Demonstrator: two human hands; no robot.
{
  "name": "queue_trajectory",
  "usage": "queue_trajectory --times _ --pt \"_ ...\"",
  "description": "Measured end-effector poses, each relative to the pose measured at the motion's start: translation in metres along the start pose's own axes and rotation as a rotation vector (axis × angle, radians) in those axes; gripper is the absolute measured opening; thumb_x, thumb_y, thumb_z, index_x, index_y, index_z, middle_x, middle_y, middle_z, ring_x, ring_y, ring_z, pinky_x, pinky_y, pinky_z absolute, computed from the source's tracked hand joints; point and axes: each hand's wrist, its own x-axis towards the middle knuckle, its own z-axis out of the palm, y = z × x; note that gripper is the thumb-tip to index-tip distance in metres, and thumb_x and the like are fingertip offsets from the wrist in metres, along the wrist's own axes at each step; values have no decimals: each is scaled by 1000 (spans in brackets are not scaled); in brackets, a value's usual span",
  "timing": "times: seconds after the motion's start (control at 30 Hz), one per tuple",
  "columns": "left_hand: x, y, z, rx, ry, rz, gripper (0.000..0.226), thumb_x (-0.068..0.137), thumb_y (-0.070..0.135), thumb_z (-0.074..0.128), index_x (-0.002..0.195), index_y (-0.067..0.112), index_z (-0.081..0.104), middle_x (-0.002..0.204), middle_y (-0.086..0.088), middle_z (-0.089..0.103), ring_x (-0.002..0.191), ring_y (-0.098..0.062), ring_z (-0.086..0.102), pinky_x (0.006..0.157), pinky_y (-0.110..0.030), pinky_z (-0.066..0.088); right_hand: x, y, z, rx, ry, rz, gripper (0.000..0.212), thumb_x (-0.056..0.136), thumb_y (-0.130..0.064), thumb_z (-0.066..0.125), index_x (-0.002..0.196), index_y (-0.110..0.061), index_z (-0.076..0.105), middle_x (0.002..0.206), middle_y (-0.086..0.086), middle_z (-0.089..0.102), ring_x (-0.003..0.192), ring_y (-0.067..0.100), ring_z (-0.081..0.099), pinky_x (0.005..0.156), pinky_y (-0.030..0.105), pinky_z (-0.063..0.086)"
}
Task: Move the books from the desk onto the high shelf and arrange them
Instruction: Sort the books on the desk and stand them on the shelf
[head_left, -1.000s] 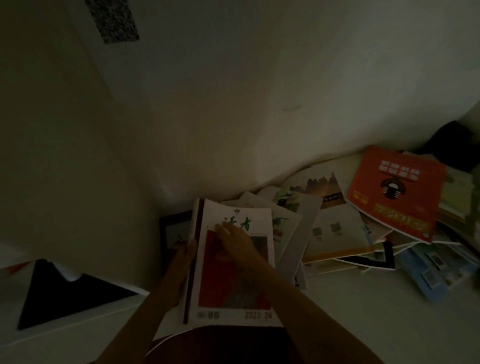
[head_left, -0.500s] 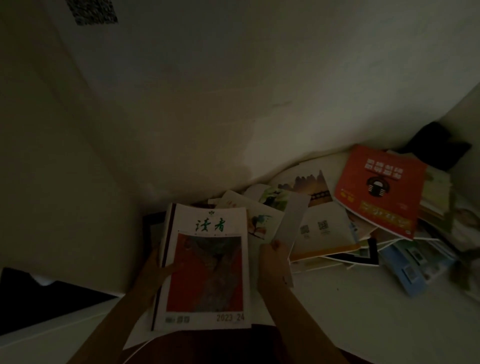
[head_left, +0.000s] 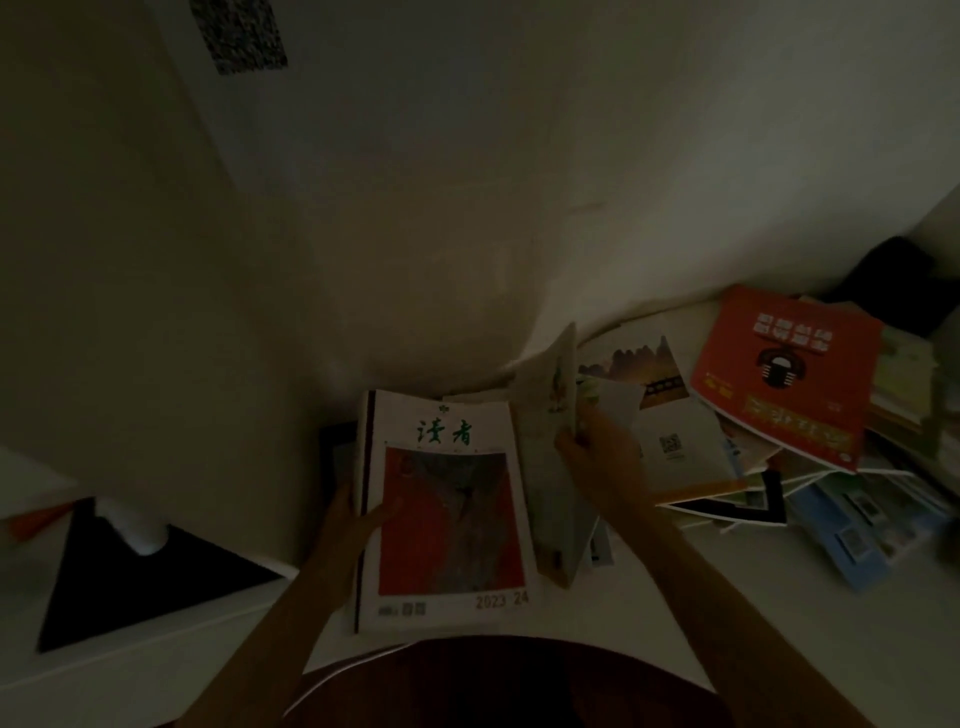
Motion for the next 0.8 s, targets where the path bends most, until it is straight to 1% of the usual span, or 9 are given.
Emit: queue_trajectory --times 0.07,0.17,0.3,0.43,0.53,0.57,0.63,0.73,0.8 --pt "-1 5 7 0 -4 4 39 85 13 63 118 28 46 100 -1 63 84 -14 63 60 -28 52 8 -24 -17 -35 6 -69 21 91 -16 57 111 -12 60 78 -1 63 70 11 61 69 36 56" --pt "-2 8 12 47 18 34 39 86 15 63 118 29 45 95 3 61 80 -10 61 54 -22 52 11 -54 -14 -115 -59 -96 31 88 -11 57 116 1 58 72 9 61 61 19 58 64 31 52" --pt "-3 13 14 50 42 16 26 93 35 51 118 33 47 100 1 63 82 -11 63 59 -24 53 3 -71 48 -6 -199 -18 10 88 -8 56 79 -4 59 75 15 58 60 20 53 56 28 42" --pt "7 19 15 -9 86 -117 54 96 49 30 121 8 54 85 -6 60 73 -19 58 58 -29 49 -17 -49 122 231 -377 134 38 97 -30 47 126 -6 54 112 9 61 95 18 57 78 20 43" --pt "0 16 17 77 68 -35 39 91 31 54 127 17 46 104 -5 60 76 -11 58 54 -20 46 -17 -30 128 523 -406 389 32 99 -30 43 106 -5 61 89 12 64 74 16 60 67 22 52" --pt "1 11 12 109 70 -17 51 86 19 63 132 16 42 113 -7 58 79 -12 57 56 -19 46 -16 -21 121 569 -401 418 28 99 -26 44 103 -5 62 87 11 64 71 14 61 64 20 54" --pt "5 5 9 151 63 -5 70 78 6 71 138 11 36 124 -9 54 92 -18 56 64 -22 48 -17 0 99 395 -235 359 27 99 -22 44 103 -3 63 94 10 63 79 16 62 71 26 56" --pt "6 1 8 126 81 -9 73 77 3 71 139 10 33 128 -13 52 98 -21 54 71 -30 49 -20 43 67 -35 286 396 28 94 -14 43 108 3 60 111 19 59 104 33 55 91 44 46" --pt "8 -4 6 105 82 -13 73 78 4 71 140 11 33 131 -16 51 98 -23 55 73 -34 50 -20 59 58 -10 351 519 29 93 -9 46 116 8 53 121 23 54 112 38 49 97 50 40"
